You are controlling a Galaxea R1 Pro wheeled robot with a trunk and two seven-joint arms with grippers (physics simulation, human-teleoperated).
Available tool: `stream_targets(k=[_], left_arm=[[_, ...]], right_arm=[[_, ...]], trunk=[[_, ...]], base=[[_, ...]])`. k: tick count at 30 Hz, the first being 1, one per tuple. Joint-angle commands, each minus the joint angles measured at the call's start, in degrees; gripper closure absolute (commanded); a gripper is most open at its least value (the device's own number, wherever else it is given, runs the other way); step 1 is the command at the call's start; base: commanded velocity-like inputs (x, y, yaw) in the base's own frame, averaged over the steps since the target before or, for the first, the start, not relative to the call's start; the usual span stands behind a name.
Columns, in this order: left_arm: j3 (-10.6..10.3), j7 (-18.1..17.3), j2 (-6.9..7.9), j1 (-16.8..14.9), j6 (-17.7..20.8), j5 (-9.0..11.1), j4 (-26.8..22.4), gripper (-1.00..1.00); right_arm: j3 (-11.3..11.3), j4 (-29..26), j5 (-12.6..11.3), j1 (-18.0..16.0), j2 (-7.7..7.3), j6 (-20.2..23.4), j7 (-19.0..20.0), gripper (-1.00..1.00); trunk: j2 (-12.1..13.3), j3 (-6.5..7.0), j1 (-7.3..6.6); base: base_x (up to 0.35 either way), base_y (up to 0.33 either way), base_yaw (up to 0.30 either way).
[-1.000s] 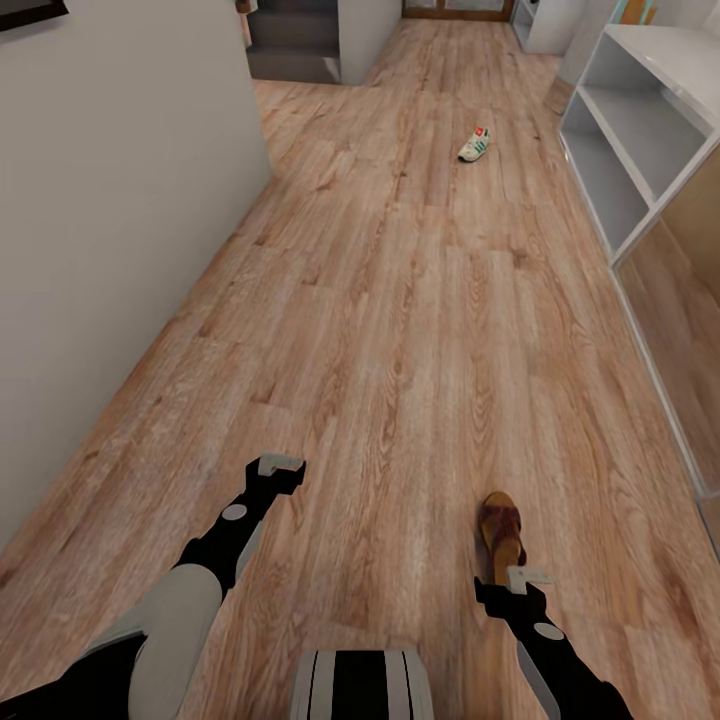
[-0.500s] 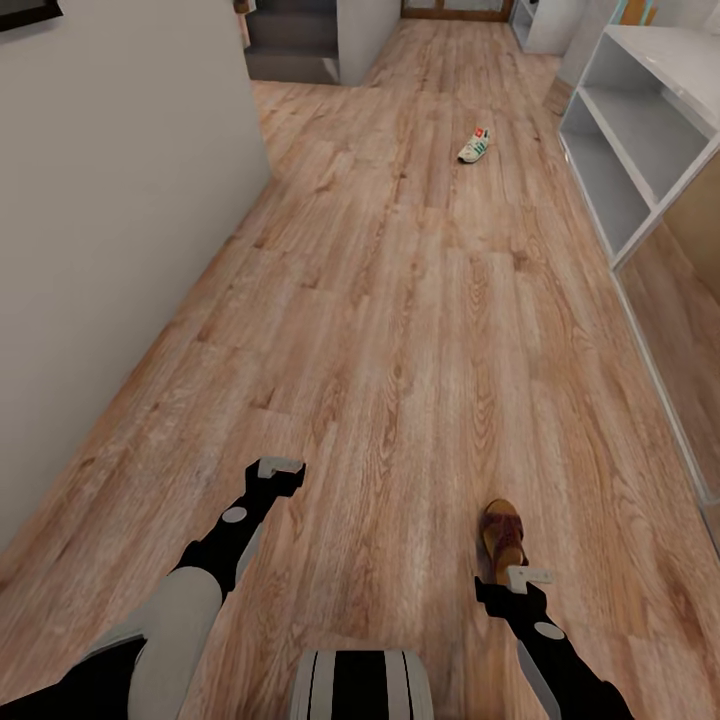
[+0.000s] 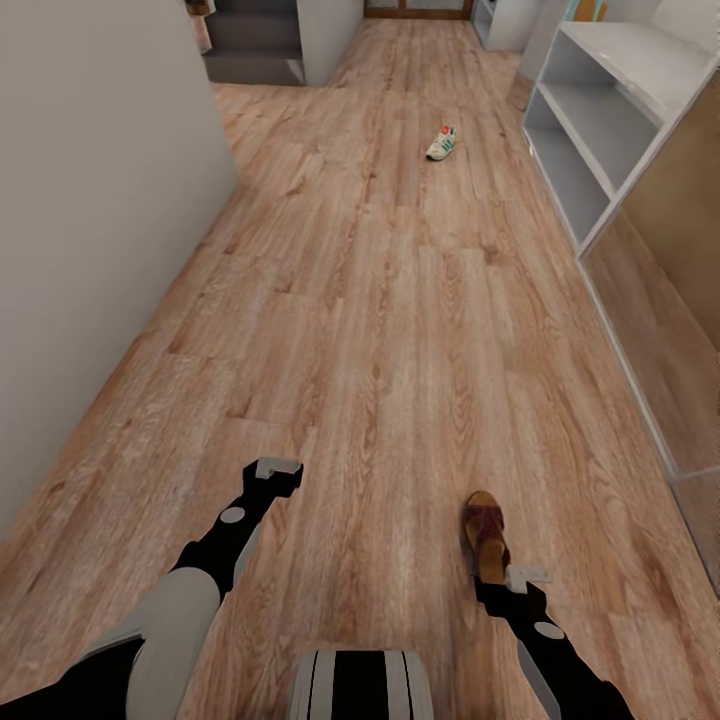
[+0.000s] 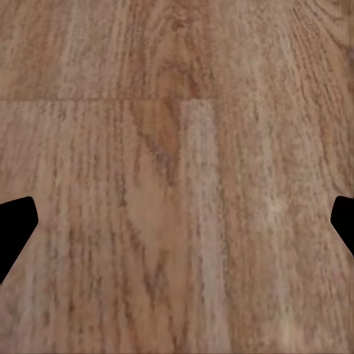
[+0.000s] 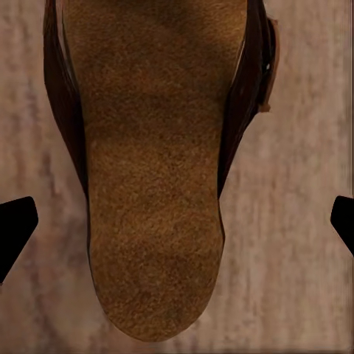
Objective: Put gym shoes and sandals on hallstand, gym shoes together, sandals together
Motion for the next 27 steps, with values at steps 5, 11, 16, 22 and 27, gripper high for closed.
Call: stream_targets(k=[5,11,16,22,27], left_arm=[[0.44,-0.41,0.04,0.27,-0.22,-0.38,-0.04,-1.00],[0.38,-0.44,0.07,0.80,-0.22,-0.38,-0.21,-1.00],[0.35,-0.47,0.08,1.01,-0.26,-0.38,-0.23,-1.00],[0.31,-0.48,0.08,1.09,-0.32,-0.39,-0.25,-1.00],[0.37,-0.49,0.09,1.11,-0.30,-0.35,-0.24,-1.00]], right_arm=[[0.06,-0.07,-0.26,-0.01,-0.01,0.12,-0.15,-1.00],[0.02,-0.10,-0.26,-0.01,-0.01,0.12,-0.15,-1.00],[-0.01,-0.15,-0.26,-0.01,-0.01,0.12,-0.15,-1.00],[-0.02,-0.10,-0.26,-0.01,0.02,0.12,-0.15,-1.00],[-0.02,-0.15,-0.27,-0.01,0.07,0.12,-0.15,-1.00]], trunk=[[-0.01,-0.03,-0.01],[-0.03,-0.25,0.02],[-0.09,-1.36,0.15],[-0.17,-2.70,0.30],[-0.17,-2.92,0.30]], base=[[0.002,0.000,-0.045],[0.000,0.000,-0.013],[0.000,0.000,-0.004],[0.000,0.000,-0.001],[0.000,0.000,0.000]])
